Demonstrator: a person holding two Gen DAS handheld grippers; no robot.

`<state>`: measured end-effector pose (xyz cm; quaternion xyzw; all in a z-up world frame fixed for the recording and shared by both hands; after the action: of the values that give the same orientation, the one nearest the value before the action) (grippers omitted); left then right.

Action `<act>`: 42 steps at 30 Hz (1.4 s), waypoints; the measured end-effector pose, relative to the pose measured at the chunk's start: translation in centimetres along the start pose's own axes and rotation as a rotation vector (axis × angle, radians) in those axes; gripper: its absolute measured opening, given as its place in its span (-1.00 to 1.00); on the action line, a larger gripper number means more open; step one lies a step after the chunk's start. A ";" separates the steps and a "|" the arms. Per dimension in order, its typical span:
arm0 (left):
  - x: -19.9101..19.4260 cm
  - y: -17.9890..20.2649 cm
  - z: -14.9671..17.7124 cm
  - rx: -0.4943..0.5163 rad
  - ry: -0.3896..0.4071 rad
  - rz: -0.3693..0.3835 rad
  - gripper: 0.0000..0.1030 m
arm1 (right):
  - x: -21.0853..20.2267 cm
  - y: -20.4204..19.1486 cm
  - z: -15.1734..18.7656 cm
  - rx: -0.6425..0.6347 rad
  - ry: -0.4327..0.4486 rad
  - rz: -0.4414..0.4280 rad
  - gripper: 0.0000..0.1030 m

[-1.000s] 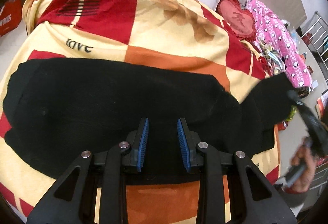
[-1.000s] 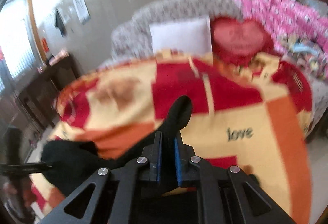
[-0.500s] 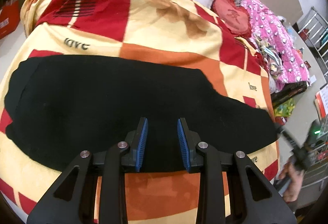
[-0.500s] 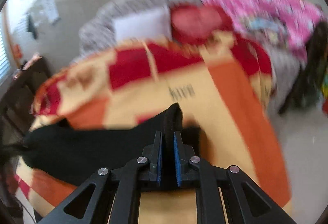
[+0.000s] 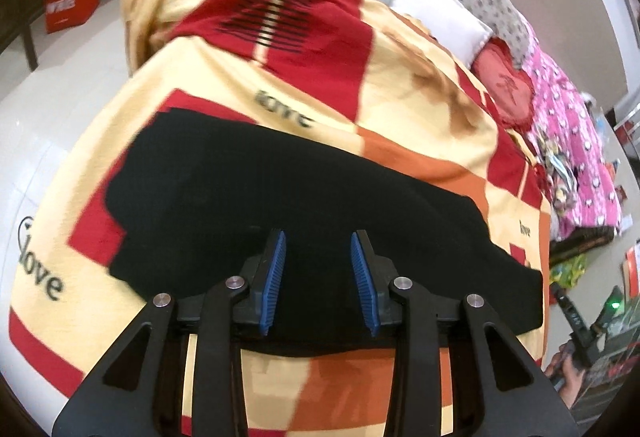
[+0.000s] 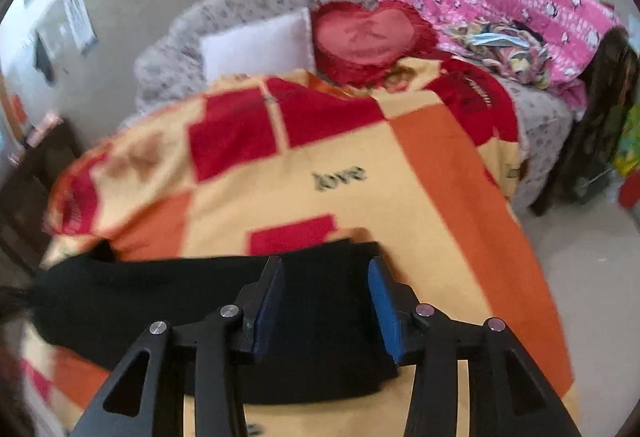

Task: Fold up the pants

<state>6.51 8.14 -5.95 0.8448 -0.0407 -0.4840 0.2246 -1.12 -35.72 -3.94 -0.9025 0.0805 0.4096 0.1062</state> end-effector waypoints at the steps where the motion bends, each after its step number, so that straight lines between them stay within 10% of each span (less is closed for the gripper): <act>1: -0.1 -0.4 -0.1 -0.005 0.003 -0.005 -0.33 | 1.0 0.3 0.2 -0.001 -0.020 0.003 -0.18; 8: 0.0 0.0 0.0 -0.010 -0.002 -0.009 -0.25 | 3.8 0.7 1.2 0.009 -0.043 -0.098 -0.43; 14: 0.7 7.8 1.2 0.174 -0.031 0.090 -0.08 | 2.9 0.4 1.8 0.006 -0.037 -0.147 -0.79; 23: 3.5 16.6 4.3 0.327 -0.146 0.182 0.05 | 0.5 1.6 -0.2 -0.075 0.054 -0.039 -0.99; 27: 2.6 14.5 3.4 0.307 -0.099 0.129 0.06 | -0.3 1.8 -0.3 0.036 0.047 -0.206 -0.93; 31: 1.8 10.4 2.0 0.230 -0.080 0.079 0.05 | -1.1 -0.3 -0.3 0.042 0.037 -0.265 -0.23; 42: -2.9 -5.1 -1.0 -0.070 0.045 -0.101 0.13 | 0.7 -17.3 -0.5 -0.136 -0.047 -0.643 -0.17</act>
<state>5.02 13.86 -5.36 0.8481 0.0242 -0.4767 0.2301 3.73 -19.24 -1.97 -0.8771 -0.2383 0.3801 0.1713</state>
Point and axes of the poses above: each gripper's, at about its wrist camera, not at the fingertips, and x roughly the way its jaws point, y to its right, z to its underside, the point moved 6 cm from there along x, roughly the way its jaws point, and after that the axes turned 1 degree about -y, right-handed, at the moved point
